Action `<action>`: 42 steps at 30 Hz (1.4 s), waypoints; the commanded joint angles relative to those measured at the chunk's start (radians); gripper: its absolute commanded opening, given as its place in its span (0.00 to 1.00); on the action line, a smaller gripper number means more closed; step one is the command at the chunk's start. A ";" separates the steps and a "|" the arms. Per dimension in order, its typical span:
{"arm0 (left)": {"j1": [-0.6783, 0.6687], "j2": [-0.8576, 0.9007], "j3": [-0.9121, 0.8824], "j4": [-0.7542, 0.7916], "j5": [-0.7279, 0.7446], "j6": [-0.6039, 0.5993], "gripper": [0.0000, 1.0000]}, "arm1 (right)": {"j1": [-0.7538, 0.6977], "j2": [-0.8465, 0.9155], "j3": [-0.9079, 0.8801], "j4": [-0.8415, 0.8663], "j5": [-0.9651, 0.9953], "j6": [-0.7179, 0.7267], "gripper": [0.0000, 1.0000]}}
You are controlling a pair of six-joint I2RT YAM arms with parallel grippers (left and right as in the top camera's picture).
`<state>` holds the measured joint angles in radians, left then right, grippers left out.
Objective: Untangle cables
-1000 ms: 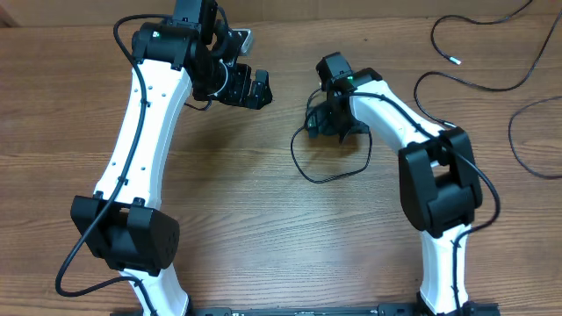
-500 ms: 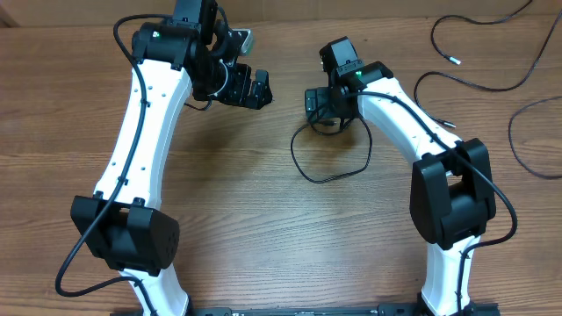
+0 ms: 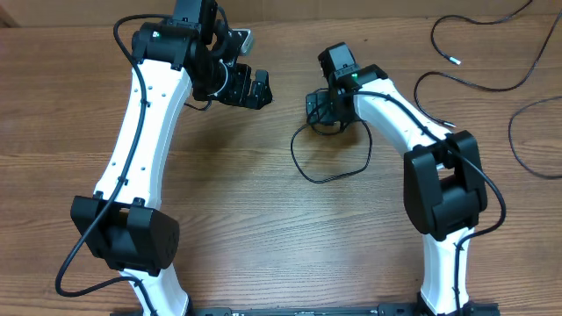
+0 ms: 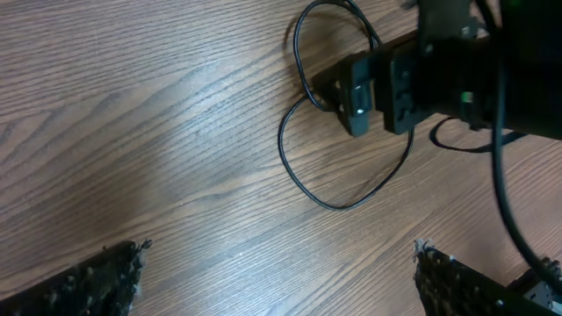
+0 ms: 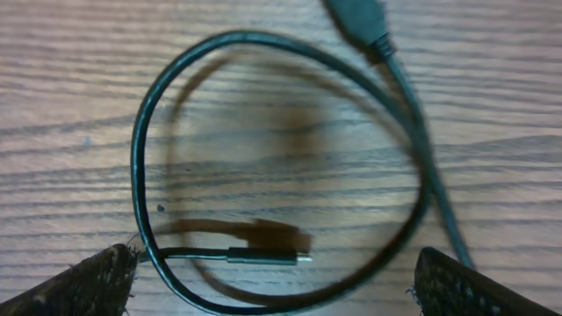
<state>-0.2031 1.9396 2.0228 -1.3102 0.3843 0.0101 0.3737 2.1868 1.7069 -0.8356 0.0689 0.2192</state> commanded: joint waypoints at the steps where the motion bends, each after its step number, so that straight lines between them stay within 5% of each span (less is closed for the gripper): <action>1: -0.005 -0.027 0.021 0.002 0.000 0.020 1.00 | -0.003 0.032 0.001 0.014 -0.069 -0.021 1.00; 15: -0.005 -0.027 0.021 0.002 0.000 0.020 1.00 | -0.012 0.101 0.000 -0.017 -0.092 -0.034 0.99; 25: -0.005 -0.027 0.021 0.002 0.000 0.020 1.00 | -0.045 0.114 0.000 -0.163 0.163 -0.033 0.98; 42: -0.005 -0.027 0.021 0.002 0.000 0.020 1.00 | -0.423 0.114 -0.122 -0.304 0.109 -0.005 0.92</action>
<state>-0.2031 1.9396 2.0228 -1.3102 0.3840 0.0101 0.0280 2.2234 1.6741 -1.1313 0.0776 0.2020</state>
